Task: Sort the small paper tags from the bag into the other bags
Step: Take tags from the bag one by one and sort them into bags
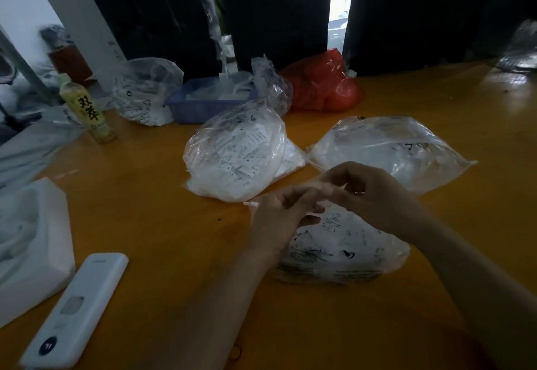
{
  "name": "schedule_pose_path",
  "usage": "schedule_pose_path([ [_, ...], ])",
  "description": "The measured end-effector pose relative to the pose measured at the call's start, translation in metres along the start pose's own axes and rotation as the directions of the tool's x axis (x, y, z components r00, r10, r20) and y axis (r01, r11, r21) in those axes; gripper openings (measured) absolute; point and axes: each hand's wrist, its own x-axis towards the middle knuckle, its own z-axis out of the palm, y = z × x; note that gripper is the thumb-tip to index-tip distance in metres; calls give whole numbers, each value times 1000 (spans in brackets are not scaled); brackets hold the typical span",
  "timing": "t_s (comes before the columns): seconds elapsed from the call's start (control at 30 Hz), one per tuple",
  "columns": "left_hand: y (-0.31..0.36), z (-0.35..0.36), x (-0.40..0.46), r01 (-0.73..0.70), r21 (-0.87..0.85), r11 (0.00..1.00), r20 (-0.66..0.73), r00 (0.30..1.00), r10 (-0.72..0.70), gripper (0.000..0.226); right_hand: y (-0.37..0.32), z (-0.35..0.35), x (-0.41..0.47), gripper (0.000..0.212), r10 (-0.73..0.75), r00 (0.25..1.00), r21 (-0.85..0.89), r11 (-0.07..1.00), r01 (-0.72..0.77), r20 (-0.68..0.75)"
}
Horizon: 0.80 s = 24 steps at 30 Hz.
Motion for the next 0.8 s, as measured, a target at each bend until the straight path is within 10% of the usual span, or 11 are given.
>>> schedule_pose_path([
  [0.53,-1,-6,2,51,-123,991,-86,994,-62,11,12,6,6,22,-12,995,-205,979,-9,-101],
  [0.8,0,-6,3,129,-431,893,-19,988,-152,27,27,-3,6,33,134,946,-583,810,67,295],
])
